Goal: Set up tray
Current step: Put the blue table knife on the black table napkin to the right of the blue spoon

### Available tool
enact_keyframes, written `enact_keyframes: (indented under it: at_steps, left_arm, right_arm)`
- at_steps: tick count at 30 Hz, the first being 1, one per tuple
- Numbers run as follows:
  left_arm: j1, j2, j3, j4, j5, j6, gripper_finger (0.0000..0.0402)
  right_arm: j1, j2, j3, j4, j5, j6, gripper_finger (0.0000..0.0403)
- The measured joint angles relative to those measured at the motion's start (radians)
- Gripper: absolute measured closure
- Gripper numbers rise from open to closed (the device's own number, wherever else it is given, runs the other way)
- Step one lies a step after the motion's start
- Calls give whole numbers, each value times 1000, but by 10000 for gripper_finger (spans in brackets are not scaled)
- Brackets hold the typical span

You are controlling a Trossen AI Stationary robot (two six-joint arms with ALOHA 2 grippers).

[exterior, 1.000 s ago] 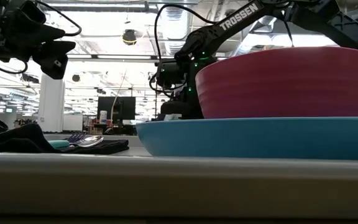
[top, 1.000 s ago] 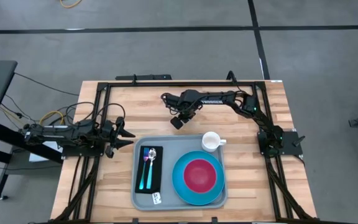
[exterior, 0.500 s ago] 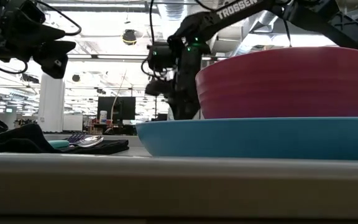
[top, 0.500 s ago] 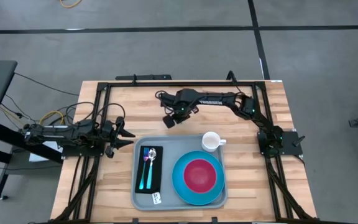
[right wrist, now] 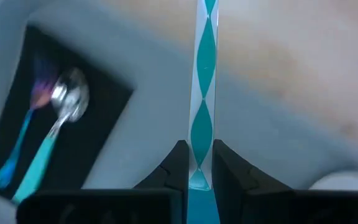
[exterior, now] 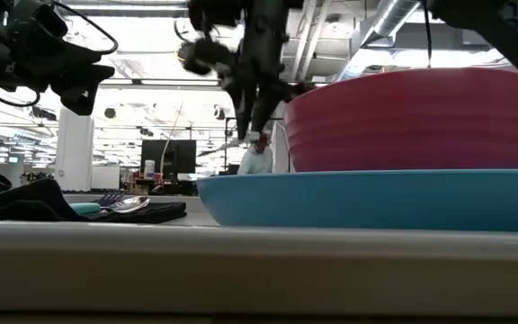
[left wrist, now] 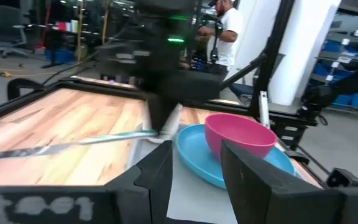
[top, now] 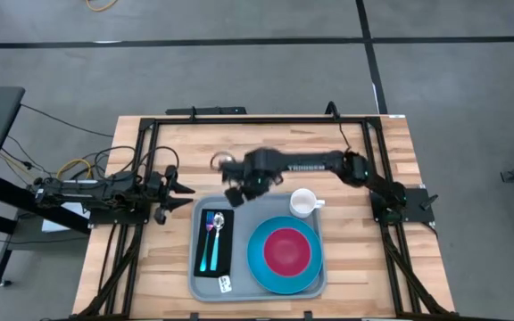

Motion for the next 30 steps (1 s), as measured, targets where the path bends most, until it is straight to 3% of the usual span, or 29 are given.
enact_keyframes:
  at_steps: [8, 18, 22, 27, 30]
  left_arm:
    - [0, 0, 0, -3, -26, 0, 279]
    - [0, 0, 0, -4, -27, -2, 279]
    - [0, 0, 0, -4, -27, -4, 279]
    - [0, 0, 0, -4, -29, -4, 279]
    - [0, 0, 0, -4, -29, -4, 279]
  right_arm:
    - [198, 0, 17, 139, 29, 339, 367]
    - [336, 0, 17, 303, 170, 735, 367]
    - [361, 8, 17, 345, 179, 828, 367]
    - [367, 104, 14, 502, 97, 884, 367]
    - [367, 141, 13, 533, 114, 929, 367]
